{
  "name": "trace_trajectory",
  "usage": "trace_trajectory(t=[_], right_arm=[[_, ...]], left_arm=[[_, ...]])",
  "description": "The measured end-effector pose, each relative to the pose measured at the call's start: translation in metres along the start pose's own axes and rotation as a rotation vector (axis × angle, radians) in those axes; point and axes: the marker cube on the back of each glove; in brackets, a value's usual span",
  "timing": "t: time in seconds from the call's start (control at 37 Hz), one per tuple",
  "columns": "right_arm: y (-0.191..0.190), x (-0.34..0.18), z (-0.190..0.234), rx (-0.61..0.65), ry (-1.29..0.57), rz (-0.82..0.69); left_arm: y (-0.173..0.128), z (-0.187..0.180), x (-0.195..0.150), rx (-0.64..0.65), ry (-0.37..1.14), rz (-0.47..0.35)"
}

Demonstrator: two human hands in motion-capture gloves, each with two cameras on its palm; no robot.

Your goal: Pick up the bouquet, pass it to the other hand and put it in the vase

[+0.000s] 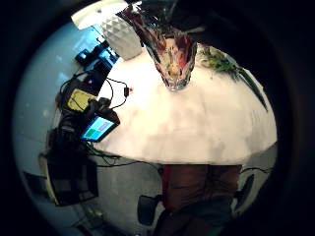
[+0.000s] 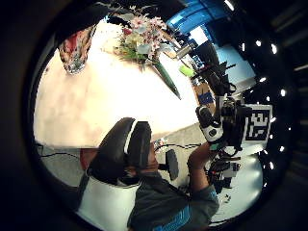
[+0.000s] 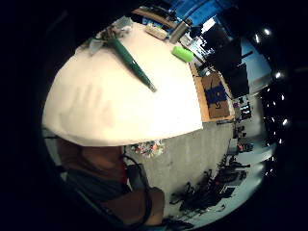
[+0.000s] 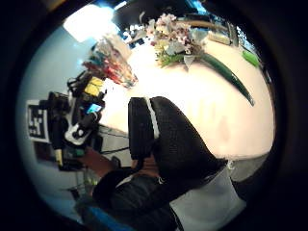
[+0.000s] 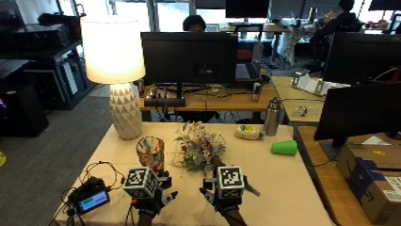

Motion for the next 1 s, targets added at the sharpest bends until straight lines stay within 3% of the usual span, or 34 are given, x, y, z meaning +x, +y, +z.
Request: trace_trajectory(t=[0.76, 1.0], right_arm=[[0.001, -0.001, 0.002, -0.013, -0.031, -0.029], [-0.006, 0.047, 0.005, -0.036, 0.004, 0.018]], left_arm=[[-0.006, -0.005, 0.005, -0.034, 0.007, 0.040], [-0.007, -0.004, 0.009, -0.025, 0.003, 0.055]])
